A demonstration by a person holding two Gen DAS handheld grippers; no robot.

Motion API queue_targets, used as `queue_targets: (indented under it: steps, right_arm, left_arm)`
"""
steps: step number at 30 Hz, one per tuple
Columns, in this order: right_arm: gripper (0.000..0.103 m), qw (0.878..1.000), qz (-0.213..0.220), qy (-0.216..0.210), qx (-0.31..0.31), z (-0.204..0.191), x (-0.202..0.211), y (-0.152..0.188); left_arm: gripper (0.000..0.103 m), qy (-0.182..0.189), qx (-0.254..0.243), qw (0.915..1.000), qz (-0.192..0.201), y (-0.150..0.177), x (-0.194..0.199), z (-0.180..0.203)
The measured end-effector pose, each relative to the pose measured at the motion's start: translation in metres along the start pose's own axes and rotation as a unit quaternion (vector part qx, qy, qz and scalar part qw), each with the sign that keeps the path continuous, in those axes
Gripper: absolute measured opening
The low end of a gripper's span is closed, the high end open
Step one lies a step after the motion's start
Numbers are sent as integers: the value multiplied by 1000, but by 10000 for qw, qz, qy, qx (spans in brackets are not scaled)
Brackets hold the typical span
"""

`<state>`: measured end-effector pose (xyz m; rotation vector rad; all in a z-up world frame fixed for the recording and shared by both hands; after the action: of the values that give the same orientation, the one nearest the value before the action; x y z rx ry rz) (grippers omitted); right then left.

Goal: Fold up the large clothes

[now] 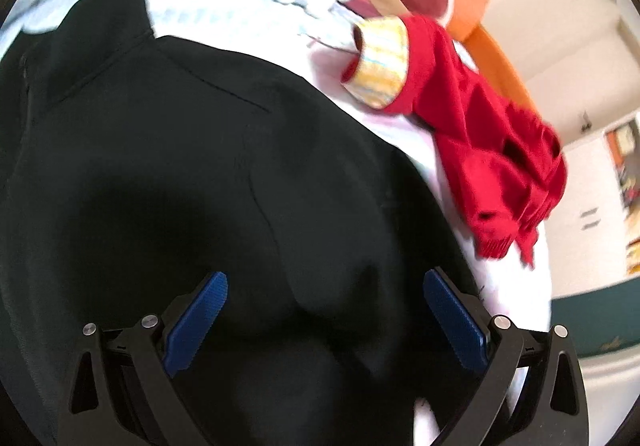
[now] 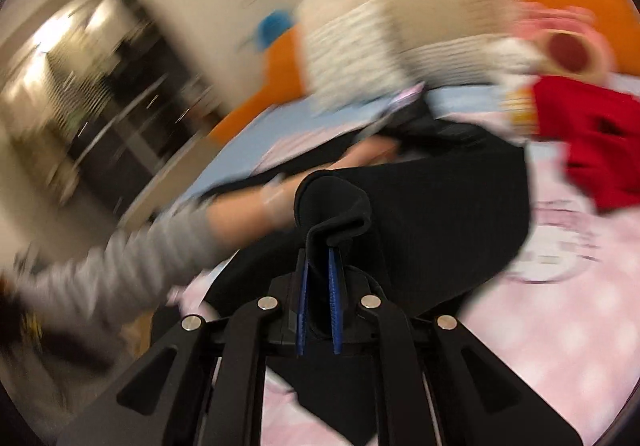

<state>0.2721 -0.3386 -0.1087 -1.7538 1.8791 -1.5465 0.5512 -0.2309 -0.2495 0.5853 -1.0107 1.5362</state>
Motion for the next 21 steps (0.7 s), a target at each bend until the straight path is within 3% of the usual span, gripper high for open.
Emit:
queue_targets:
  steps: [2,4,7,9,11,13,16,18,20,21]
  right_arm:
    - [10,9978,-490,-332,308,-34,-36,25]
    - [10,9929,-933,-382,629,-56,-66,53]
    - [10,9853,-1452,-665,603,-69,-102,92]
    - [10,9853,-1486,-682,502,-68,-111,101]
    - [10,9865,-1419,-724,369,-64,-110,103]
    - [10,9888,-1303,-665,299,-58,-105,99]
    - [12,9906,-1220,-567,247,-56,-103,100]
    - [21,9922,-1185,-214,326,-48,-110,101]
    - [80,9910,-1307,-103,264,-42,-114,104]
    - [82,9920,-1247,-97,178,-41,-110,104]
  left_arm:
    - [100,156,115,9998,17,-3,4,-6]
    - [100,335,24,9994,-56,-2,9,-7]
    - [99,80,-386,9989,-236,6,10,-10]
    - [96,-237,-544,9974,-418,14,2,-15]
    - [83,-603,-649,9950,-460,17,-2,-22]
    - [83,-893,-886,9916,-310,17,3,-22]
    - [91,-1446,-1219,9819,40,15,16,-27]
    - [93,-1651,-1300,9775,180,16,24,-32]
    - [93,-1726,-1278,9765,168,17,33,-46]
    - [93,-1757,-1237,9765,138,16,36,-52]
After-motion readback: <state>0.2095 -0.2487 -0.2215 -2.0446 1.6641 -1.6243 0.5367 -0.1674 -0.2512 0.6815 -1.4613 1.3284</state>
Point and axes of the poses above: each gripper's, at about its wrist camera, not at the fingertips, and x roughly against the way its jaws point, z to its right, y to its underside, the point moved 9 cm from there along -x, roughly the way its jaws point, and after that the axes turned 2 degrees about -x, right-handed, at the moved point
